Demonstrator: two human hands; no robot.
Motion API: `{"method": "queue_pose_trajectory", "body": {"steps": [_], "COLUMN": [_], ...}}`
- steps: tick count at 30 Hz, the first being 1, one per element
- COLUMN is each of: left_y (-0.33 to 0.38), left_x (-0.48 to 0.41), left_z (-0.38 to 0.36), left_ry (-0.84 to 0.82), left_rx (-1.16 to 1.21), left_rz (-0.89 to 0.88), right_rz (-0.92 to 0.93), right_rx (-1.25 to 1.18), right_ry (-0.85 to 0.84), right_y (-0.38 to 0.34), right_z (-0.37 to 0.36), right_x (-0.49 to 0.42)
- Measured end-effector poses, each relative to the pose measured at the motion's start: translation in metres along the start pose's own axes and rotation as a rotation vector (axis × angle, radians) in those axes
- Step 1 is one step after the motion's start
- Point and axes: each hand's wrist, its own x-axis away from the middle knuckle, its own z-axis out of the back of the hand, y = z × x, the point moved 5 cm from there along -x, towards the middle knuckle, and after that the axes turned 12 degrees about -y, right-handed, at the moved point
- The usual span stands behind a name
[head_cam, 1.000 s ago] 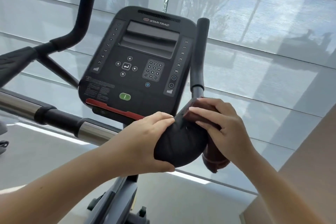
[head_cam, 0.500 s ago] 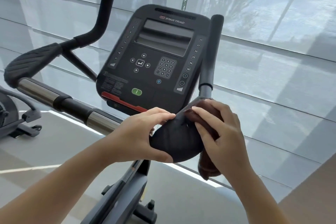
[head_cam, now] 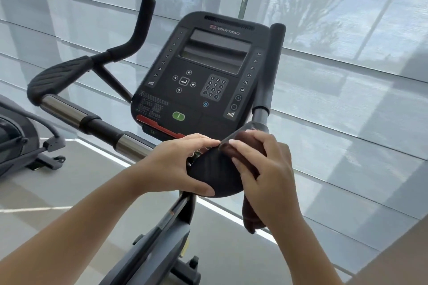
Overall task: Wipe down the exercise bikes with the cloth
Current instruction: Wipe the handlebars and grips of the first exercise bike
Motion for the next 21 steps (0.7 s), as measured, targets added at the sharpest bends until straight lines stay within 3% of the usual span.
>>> {"method": "queue_pose_trajectory", "body": {"steps": [4,7,11,17,21], "left_y": [0.001,0.002,-0.001,-0.012,-0.016], "left_x": [0.004,0.007,0.013,0.02,0.026], "left_z": [0.001,0.002,0.005,0.012,0.014], "left_ry": [0.04,0.08,0.13,0.143,0.157], "left_rx": [-0.063,-0.11,-0.198,-0.202,-0.161], "left_rz": [-0.033,-0.058,-0.079,-0.127,-0.181], "right_rz": [0.0,-0.093,-0.155,-0.108,-0.115], "right_rx": [0.01,0.004,0.176,0.193,0.19], "right_ry": [0.022,-0.092,-0.212,0.029,-0.033], "right_y": [-0.007,0.0,-0.005,-0.039,-0.035], "right_z": [-0.002,0.002,-0.008,-0.011,-0.005], "right_x": [-0.001,-0.05,-0.068,0.017,-0.011]}}
